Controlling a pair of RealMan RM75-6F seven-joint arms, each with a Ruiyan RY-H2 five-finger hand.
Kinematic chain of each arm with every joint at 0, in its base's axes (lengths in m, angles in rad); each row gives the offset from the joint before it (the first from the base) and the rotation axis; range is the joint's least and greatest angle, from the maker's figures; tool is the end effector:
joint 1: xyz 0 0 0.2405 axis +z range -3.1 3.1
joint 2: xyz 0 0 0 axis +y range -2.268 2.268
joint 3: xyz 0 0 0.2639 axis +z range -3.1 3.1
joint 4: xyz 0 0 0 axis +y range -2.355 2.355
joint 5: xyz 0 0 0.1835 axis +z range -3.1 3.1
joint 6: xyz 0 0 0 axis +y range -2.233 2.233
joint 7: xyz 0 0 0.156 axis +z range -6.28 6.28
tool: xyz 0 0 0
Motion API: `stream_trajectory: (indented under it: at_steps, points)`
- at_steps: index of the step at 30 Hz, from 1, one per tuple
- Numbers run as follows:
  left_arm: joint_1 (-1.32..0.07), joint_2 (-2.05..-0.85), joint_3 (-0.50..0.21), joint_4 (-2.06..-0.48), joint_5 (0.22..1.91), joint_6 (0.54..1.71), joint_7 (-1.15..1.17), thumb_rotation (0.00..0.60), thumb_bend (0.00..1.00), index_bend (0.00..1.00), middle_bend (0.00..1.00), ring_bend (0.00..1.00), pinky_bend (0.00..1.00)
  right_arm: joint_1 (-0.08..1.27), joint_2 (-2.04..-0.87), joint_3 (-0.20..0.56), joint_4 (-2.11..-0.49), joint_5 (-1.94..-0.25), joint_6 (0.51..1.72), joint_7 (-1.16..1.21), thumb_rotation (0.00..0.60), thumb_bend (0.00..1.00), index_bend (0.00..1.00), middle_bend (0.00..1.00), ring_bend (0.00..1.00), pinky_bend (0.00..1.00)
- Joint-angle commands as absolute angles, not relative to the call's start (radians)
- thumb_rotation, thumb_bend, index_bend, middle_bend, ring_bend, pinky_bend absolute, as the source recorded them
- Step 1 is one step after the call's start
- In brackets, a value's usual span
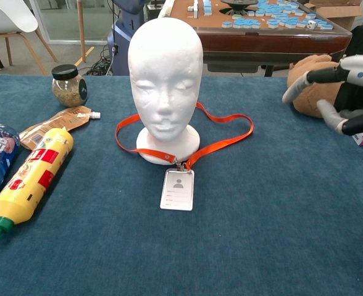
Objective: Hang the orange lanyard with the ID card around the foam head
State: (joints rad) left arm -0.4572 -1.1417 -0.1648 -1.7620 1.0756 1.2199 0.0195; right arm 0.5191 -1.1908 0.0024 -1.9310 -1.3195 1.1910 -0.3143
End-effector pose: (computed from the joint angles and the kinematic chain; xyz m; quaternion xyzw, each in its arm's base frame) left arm -0.2431 0.3063 0.1585 -0.5600 -0.4864 -0.4302 0.5145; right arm -0.1782 -0.2641 0.0981 0.7296 -0.3869 0.3839 0.4130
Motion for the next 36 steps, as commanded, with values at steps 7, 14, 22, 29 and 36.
stream_trajectory:
  at_steps: [7, 14, 22, 29, 36]
  points:
    - [-0.345, -1.158, -0.113, -1.734, 1.206, 1.358, -0.031, 0.600, 0.17, 0.00, 0.00, 0.00, 0.03, 0.578, -1.230, -0.002, -1.919, -1.250, 1.042, -0.410, 0.414, 0.78, 0.27, 1.00, 1.00, 1.00]
    - [-0.291, -1.161, -0.071, -1.689, 1.294, 1.398, -0.069, 0.600, 0.16, 0.00, 0.00, 0.00, 0.03, 0.632, -1.300, 0.028, -1.886, -1.129, 0.968, -0.481, 0.357, 0.80, 0.27, 1.00, 1.00, 1.00]
    - [-0.253, -1.142, -0.041, -1.662, 1.381, 1.428, -0.080, 0.600, 0.19, 0.00, 0.00, 0.00, 0.03, 0.703, -1.385, 0.055, -1.835, -0.985, 0.918, -0.564, 0.354, 0.84, 0.27, 1.00, 1.00, 1.00]
    - [-0.231, -1.132, -0.033, -1.667, 1.428, 1.449, -0.096, 0.600, 0.19, 0.00, 0.00, 0.00, 0.03, 0.770, -1.485, 0.068, -1.779, -0.885, 0.895, -0.626, 0.350, 0.84, 0.27, 1.00, 1.00, 1.00]
    - [-0.208, -1.117, -0.028, -1.679, 1.466, 1.472, -0.114, 0.600, 0.19, 0.00, 0.00, 0.00, 0.03, 0.823, -1.591, 0.076, -1.693, -0.828, 0.888, -0.658, 0.350, 0.84, 0.27, 1.00, 1.00, 1.00]
